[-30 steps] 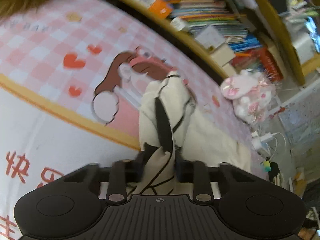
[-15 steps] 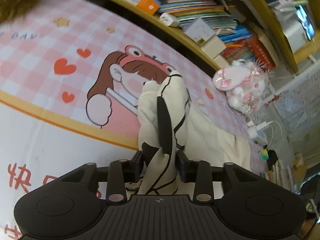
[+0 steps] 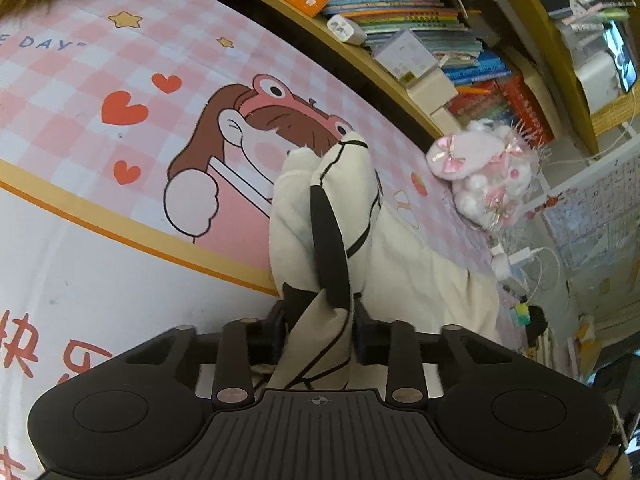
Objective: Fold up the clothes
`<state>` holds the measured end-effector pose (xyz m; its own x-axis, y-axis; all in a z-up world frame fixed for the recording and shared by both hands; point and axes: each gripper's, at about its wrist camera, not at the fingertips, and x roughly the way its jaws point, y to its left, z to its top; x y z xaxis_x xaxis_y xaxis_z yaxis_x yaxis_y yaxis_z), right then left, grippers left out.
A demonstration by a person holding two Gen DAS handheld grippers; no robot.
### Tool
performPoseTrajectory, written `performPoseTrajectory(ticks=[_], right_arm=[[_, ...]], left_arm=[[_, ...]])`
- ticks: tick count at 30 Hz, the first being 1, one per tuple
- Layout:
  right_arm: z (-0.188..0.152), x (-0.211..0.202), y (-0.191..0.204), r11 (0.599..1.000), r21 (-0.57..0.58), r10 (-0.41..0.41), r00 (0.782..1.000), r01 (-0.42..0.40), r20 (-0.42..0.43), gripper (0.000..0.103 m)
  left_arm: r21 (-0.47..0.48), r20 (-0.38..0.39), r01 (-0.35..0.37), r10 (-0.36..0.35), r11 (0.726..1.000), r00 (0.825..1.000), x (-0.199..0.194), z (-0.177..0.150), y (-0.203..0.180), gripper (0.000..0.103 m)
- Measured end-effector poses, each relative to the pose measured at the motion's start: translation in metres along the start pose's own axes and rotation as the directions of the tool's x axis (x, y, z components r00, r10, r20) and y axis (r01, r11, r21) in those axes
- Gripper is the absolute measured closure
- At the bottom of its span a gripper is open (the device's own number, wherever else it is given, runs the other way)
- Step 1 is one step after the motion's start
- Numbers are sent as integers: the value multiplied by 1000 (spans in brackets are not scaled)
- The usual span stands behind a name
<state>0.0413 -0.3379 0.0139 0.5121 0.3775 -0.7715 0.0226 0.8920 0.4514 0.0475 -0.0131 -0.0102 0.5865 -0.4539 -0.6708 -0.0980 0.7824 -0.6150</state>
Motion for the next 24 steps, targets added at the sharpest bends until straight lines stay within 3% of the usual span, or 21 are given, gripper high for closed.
performPoseTrajectory(ticks=[5,12,17,24], right_arm=[[-1,-8,7,1000,-27,-10,999,11,33,77],[-3,-11,5,1000,-12,5,1000,-5,29,77],[-3,-9,-8,998,59,4,1000,-4,-11,63],[-4,-10,-15,996,78,39,999,-37,-20,60]], left_arm=[[22,27,7,-7,1000,1000,-9,-1,-7,83],[18,18,-1,0,1000,1000,-11,-3,-6,82],[-13,3,-5,6,1000,1000,-9,-3,0,76],[-58,3,6,-6,998,1000,-4,-6,6,72]])
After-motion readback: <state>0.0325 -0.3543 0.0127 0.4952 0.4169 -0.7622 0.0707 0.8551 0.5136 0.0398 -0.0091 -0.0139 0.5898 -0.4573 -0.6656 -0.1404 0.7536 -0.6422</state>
